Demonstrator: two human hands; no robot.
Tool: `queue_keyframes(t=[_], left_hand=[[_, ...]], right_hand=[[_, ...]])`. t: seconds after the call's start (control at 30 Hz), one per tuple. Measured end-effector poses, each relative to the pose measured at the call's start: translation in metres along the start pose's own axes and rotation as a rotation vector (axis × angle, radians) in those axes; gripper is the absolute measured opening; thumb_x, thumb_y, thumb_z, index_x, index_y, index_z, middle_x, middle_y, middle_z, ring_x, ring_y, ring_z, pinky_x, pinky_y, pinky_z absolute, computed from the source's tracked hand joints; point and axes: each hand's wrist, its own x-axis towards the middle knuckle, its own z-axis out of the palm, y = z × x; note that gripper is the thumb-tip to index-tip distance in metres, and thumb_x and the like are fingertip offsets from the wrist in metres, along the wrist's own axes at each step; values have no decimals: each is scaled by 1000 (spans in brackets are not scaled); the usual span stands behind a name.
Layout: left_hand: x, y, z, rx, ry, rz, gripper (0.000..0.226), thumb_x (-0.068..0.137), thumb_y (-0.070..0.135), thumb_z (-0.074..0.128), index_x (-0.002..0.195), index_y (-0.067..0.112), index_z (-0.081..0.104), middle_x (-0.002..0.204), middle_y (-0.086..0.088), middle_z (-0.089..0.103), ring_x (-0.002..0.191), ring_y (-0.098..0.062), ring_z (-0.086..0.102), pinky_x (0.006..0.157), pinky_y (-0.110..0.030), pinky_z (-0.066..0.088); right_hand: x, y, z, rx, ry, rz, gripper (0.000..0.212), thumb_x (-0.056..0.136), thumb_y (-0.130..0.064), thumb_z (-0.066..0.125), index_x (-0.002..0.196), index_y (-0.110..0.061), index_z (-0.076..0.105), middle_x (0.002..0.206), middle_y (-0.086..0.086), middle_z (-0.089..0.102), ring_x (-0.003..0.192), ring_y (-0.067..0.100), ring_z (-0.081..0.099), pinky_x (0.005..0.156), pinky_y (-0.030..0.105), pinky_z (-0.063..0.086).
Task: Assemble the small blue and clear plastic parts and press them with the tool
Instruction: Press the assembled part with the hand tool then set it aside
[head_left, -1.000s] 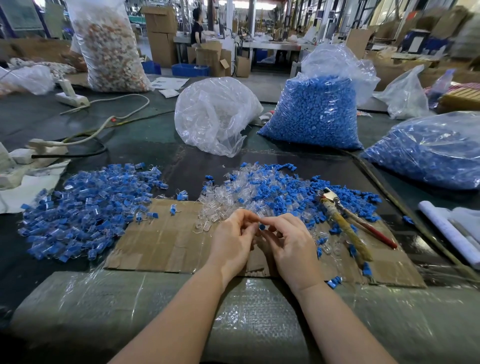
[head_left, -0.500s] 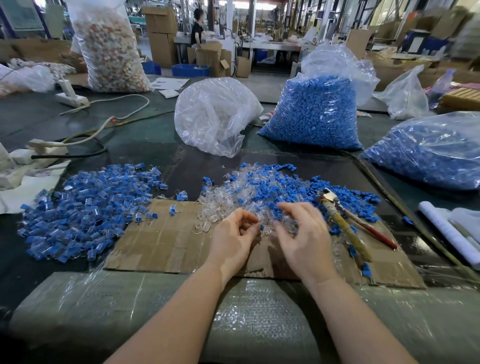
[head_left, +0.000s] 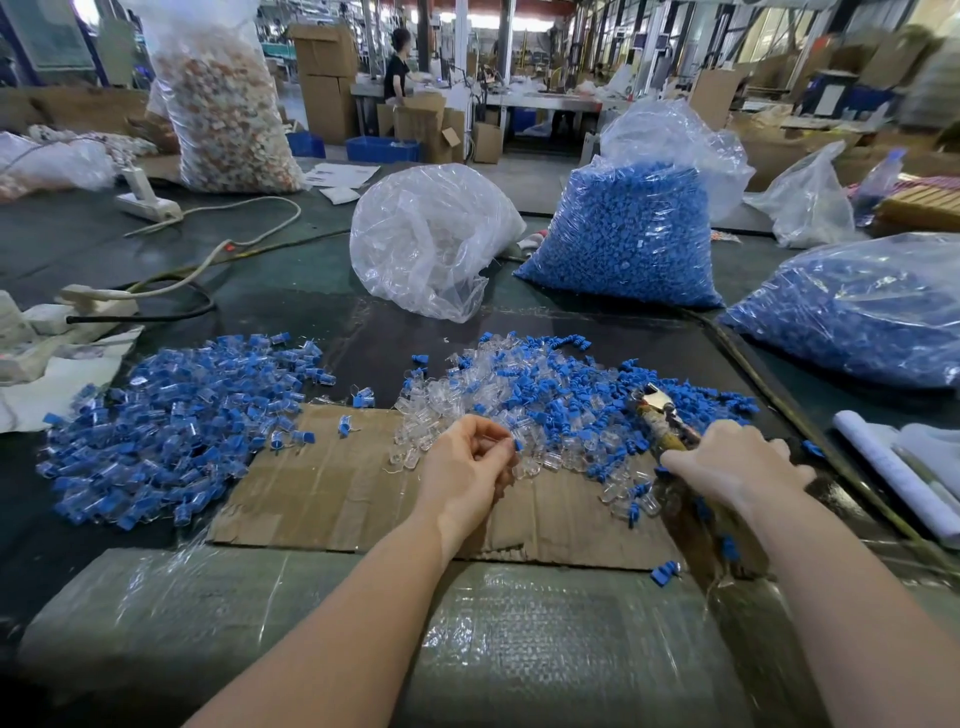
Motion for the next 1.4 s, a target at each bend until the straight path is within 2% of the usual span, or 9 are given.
queue_keyframes(t=[0.1, 0.17, 0.27, 0.4, 0.53, 0.8, 1.1, 1.23, 1.4], left_hand=[[2, 5, -2, -44, -8, -49, 4, 92, 5, 54, 94, 7, 56, 72, -7, 64, 56, -13, 54, 50, -25, 45], [3, 8, -4, -109, 11, -76, 3, 92, 6, 54, 95, 7, 55, 75, -7, 65, 55, -13, 53, 47, -25, 42], [8, 15, -5, -208, 42, -111, 5, 92, 7, 56, 96, 7, 56, 73, -4, 65, 47, -8, 52, 40, -24, 40], [17, 23, -4, -293, 67, -101, 3, 91, 3, 55, 93, 5, 56, 63, 0, 64, 42, -5, 50, 39, -15, 41], [23, 24, -6, -264, 121, -97, 10, 91, 3, 55, 84, 9, 58, 64, -2, 63, 42, -5, 50, 41, -16, 41], [21, 23, -14, -241, 189, -129, 6, 90, 3, 57, 85, 6, 59, 64, -3, 62, 40, -2, 50, 42, -14, 44], [23, 24, -14, -197, 230, -136, 8, 90, 4, 57, 84, 7, 59, 67, -6, 61, 51, -8, 53, 48, -16, 47], [23, 24, -14, -141, 226, -117, 3, 90, 5, 58, 90, 6, 61, 70, -4, 63, 51, -4, 53, 45, -13, 45], [22, 25, -14, -184, 223, -145, 4, 89, 4, 58, 89, 6, 61, 70, -5, 63, 50, -4, 52, 44, -12, 45]], right_hand=[[-1, -1, -3, 50, 58, -42, 35, 83, -50, 52, 81, -15, 47, 117, 12, 50, 109, 34, 45, 90, 42, 36], [-3, -5, -7, 99, 103, -119, 34, 85, -44, 50, 83, -10, 48, 108, 14, 52, 95, 32, 51, 75, 35, 41], [-19, -16, -15, 194, 124, -281, 28, 88, -40, 48, 83, -12, 48, 90, 9, 55, 74, 22, 52, 56, 30, 33], [-53, -38, -19, 500, -118, -505, 26, 88, -33, 49, 75, -11, 52, 68, 3, 53, 59, 19, 47, 56, 30, 33], [-76, -52, -14, 679, -404, -534, 21, 90, -26, 49, 76, -11, 50, 71, 10, 48, 67, 22, 47, 64, 36, 37], [-84, -58, -16, 671, -582, -490, 5, 85, -5, 51, 82, -7, 48, 74, 7, 51, 73, 20, 52, 60, 29, 44], [-86, -61, -18, 632, -622, -528, 20, 78, 7, 41, 76, -12, 41, 81, 11, 44, 78, 23, 42, 61, 30, 35], [-86, -60, -21, 596, -622, -562, 16, 77, 5, 44, 80, -11, 41, 82, 11, 43, 79, 23, 41, 71, 36, 35], [-90, -60, -25, 520, -606, -585, 13, 81, 0, 45, 80, -12, 41, 82, 9, 44, 74, 20, 43, 60, 25, 37]])
